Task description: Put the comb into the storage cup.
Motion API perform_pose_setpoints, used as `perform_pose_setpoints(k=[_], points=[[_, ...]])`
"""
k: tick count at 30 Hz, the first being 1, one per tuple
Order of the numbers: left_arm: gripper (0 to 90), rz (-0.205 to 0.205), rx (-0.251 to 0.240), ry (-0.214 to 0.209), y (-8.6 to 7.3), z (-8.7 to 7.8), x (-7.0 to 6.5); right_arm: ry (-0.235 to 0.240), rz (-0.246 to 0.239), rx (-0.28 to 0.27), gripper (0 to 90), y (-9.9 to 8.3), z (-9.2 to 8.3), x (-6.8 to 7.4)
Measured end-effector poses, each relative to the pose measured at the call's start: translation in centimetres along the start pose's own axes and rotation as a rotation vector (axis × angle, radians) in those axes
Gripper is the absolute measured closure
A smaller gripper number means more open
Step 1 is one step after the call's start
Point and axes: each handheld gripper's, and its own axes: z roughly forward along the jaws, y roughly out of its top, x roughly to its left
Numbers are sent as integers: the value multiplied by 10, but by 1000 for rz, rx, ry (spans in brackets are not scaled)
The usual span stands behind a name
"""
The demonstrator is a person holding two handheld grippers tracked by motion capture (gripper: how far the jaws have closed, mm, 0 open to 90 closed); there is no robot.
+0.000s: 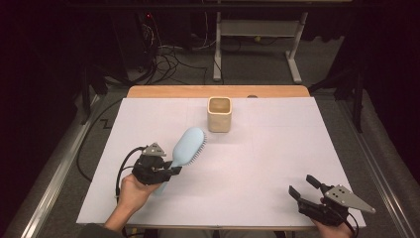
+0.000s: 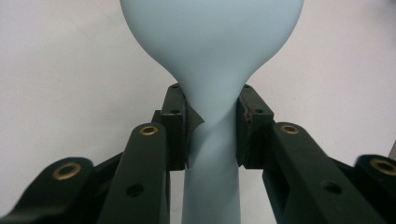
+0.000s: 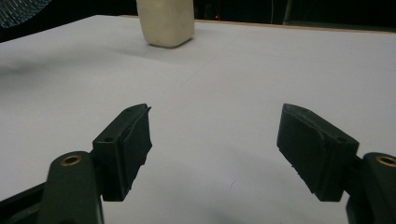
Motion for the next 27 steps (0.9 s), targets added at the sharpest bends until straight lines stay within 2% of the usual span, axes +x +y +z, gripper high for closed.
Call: perform_pose_setpoints(k=[12,27], points=[[697,-23,-58,-10,-17,-7,-2,-10,4,4,262,0,-1,0],[696,8,-115,6,-31,-12,-15,-3,0,3,260,1,0,3]])
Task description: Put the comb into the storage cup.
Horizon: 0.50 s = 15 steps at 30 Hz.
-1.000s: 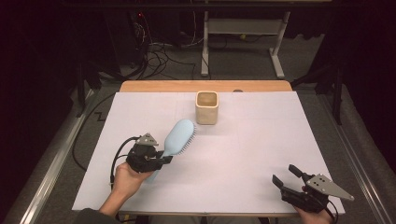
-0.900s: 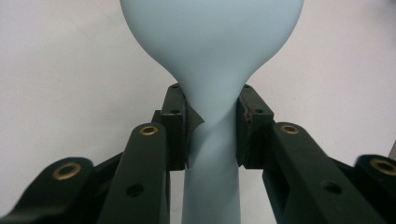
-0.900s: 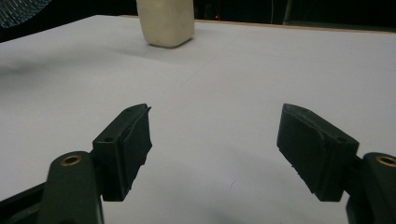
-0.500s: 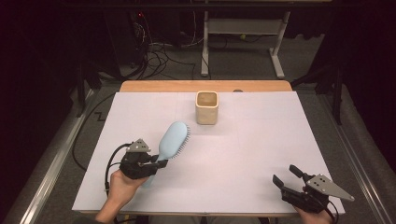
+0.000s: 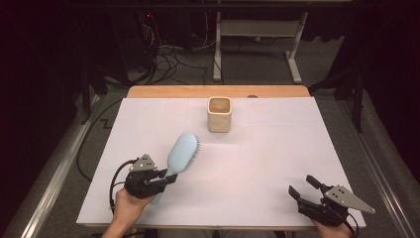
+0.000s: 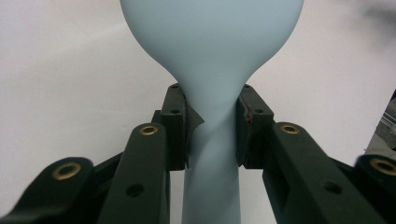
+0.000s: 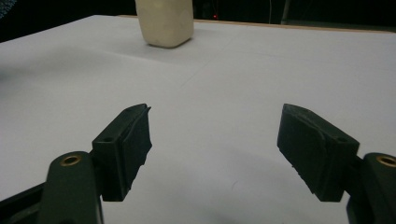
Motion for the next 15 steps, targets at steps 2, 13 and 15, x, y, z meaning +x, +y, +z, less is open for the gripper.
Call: perform_pose_setpoints(k=[2,13,15], points=[[696,9,-2,3,0,0,-2,9,-5,2,255,1,1,2],[696,35,-17,-23,1,2,-11,52,-19,2,236,9,9,18],[696,35,-18,-28,1,3,-12,59,-26,-5,236,11,11,21]])
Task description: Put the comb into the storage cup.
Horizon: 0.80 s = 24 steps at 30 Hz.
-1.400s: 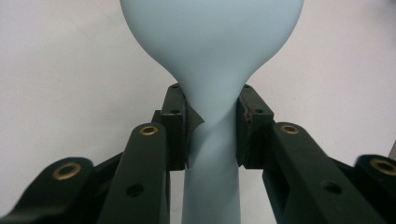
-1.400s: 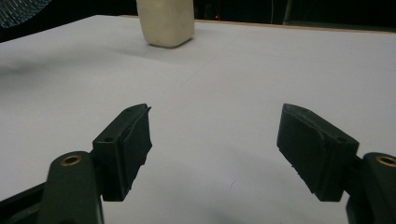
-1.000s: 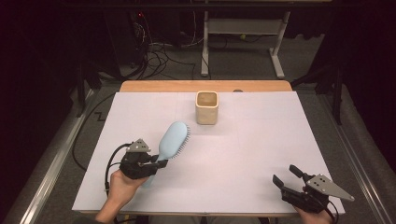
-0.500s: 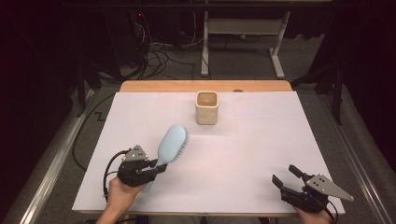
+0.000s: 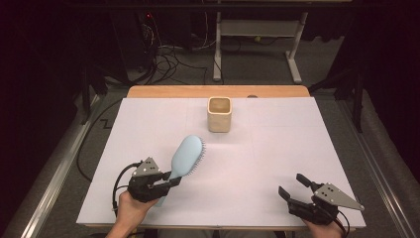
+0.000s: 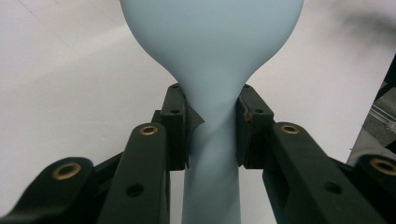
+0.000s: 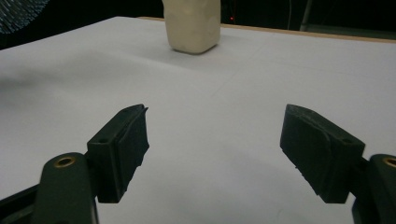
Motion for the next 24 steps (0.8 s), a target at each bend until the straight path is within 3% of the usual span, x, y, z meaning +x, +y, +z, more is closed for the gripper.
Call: perform_pose_setpoints(k=[10,20,24], points=[[696,17,-13,-20,3,4,-7,55,-5,-16,241,10,13,13],[696,29,-24,-33,5,6,-13,145,47,5,269,21,27,25],[696,34,-23,-38,7,8,-14,168,42,15,267,25,33,29]])
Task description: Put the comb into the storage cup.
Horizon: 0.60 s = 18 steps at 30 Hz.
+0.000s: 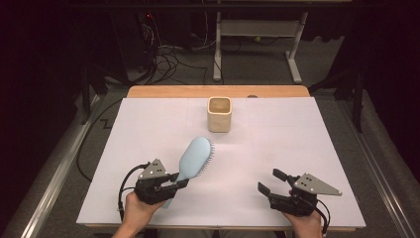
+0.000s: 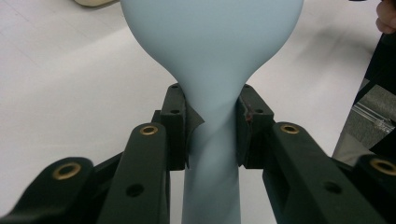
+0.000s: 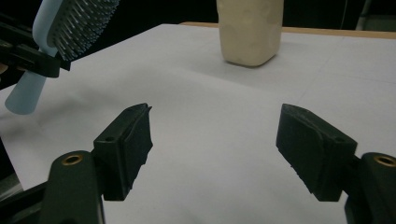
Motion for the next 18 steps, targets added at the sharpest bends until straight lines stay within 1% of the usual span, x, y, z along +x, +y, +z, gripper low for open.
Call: perform_pose_setpoints(k=[3,5,9,14,18], points=[[696,5,2,-3,1,2,-1,24,3,-3,267,2,4,3],[696,11,2,3,2,4,-2,38,7,-5,266,4,7,4],[696,29,20,4,3,7,-5,57,13,5,262,6,12,6],[696,33,24,-4,5,10,-7,60,22,50,264,8,20,8],[696,35,25,-8,6,13,-8,79,22,74,267,9,26,11]])
